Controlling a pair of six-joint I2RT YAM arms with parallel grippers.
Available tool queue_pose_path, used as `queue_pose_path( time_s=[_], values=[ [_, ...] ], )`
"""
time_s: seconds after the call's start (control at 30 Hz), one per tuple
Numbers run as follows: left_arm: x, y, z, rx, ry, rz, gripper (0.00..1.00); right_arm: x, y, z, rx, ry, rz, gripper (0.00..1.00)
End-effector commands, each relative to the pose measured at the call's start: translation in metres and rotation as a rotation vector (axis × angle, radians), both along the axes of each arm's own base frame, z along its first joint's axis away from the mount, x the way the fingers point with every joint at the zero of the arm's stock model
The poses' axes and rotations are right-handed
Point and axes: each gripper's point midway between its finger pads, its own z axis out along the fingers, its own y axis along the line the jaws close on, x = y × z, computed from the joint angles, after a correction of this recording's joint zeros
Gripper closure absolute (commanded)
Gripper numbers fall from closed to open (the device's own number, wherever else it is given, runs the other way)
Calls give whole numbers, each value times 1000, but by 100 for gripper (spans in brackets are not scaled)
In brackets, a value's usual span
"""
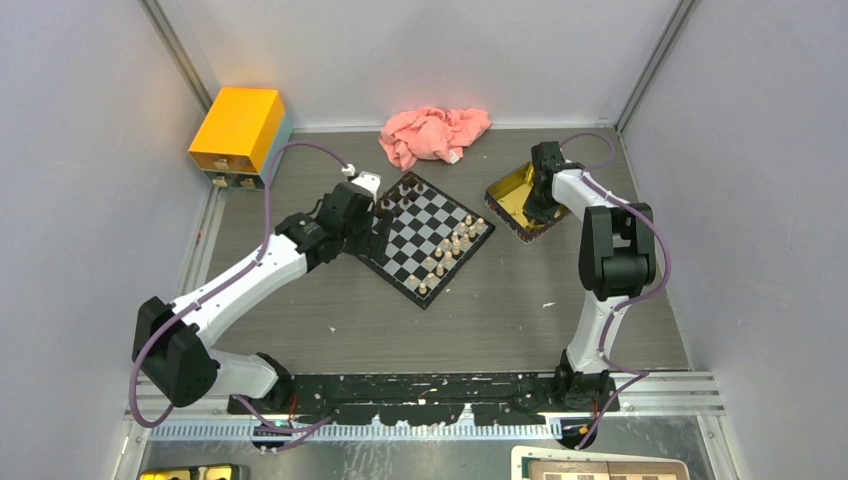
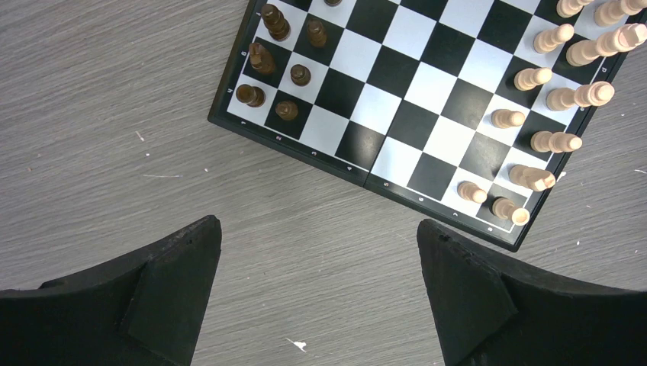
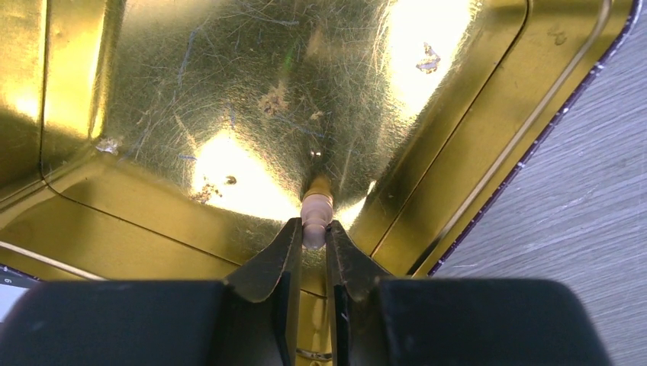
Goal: Set up the chess pieces on the board
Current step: Pick up the chess piece from the storage box, then place the chess piece on the chessboard.
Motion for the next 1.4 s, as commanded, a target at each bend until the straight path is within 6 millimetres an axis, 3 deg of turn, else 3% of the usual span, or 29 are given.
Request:
queue_pose_path(
  time_s=[0.0,0.2,0.37,0.57,0.87,1.17,1.37],
  values=[
    [3,0,14,-32,-40,14,0,23,-1,51,0,-137,-8,99],
    [1,2,19,-37,-51,18,0,37,2,94,38,-280,-19,99],
    [-2,5,22,-42,-57,24,0,40,3,115,56,-335,-35,99],
    [-7,10,24,-47,-61,31,0,40,25,137,117,-370,51,99],
    [-17,19,29,-67,-75,51,0,22,105,158,93,-321,300,99],
    [-32,33,33,-77,-92,74,0,-25,202,144,73,-218,582,99],
    [-37,38,37,-80,-101,78,0,-59,251,138,76,-164,745,99]
  ],
)
